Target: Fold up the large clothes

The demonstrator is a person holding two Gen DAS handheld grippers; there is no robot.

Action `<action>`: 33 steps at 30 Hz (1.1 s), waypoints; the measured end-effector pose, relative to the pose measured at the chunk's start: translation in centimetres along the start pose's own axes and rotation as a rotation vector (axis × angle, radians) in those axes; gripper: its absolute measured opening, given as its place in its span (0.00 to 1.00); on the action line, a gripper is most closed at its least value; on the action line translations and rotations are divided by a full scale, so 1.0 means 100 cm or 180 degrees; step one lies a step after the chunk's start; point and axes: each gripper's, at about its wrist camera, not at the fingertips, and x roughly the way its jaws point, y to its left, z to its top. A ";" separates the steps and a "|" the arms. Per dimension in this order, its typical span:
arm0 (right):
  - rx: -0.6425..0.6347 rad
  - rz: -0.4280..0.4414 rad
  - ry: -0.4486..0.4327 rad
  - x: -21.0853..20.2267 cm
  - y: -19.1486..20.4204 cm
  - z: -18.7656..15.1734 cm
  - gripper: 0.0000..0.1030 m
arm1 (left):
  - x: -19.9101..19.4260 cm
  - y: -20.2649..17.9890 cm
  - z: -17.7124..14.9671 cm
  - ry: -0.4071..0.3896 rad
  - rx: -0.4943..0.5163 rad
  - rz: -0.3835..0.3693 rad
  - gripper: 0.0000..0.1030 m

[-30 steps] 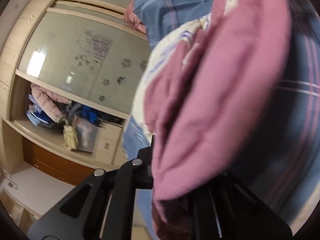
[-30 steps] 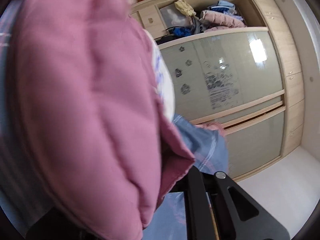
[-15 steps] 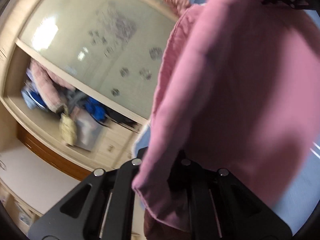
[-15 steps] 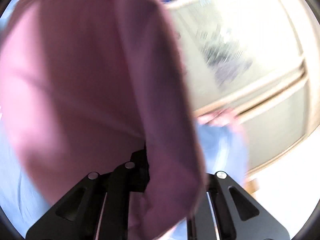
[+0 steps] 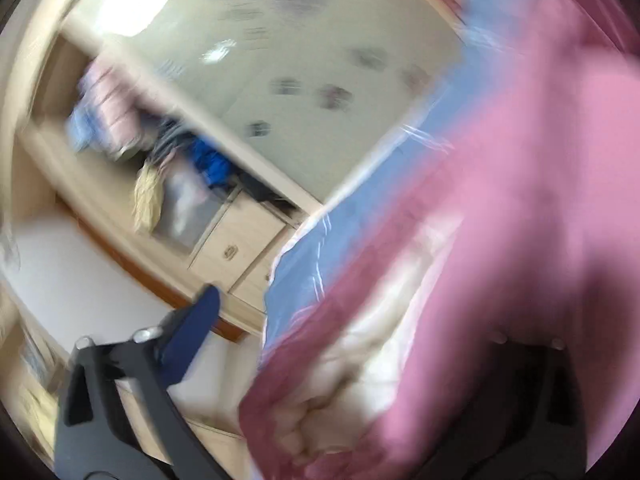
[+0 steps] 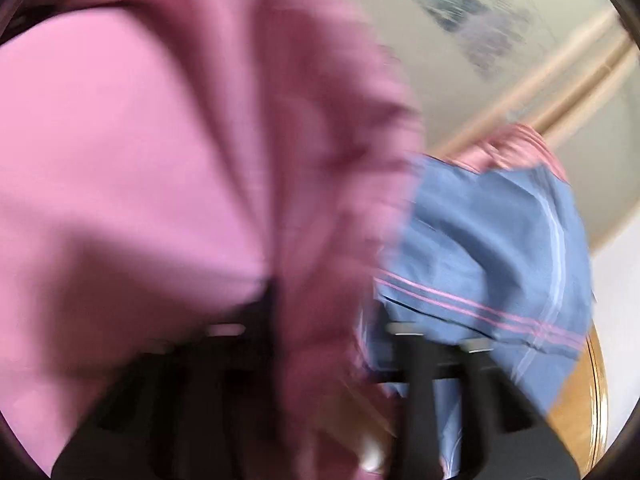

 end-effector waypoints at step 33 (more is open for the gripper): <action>0.2208 0.0636 0.0327 0.037 -0.020 -0.032 0.99 | 0.044 -0.041 0.007 0.0534 -0.1653 -0.0696 0.98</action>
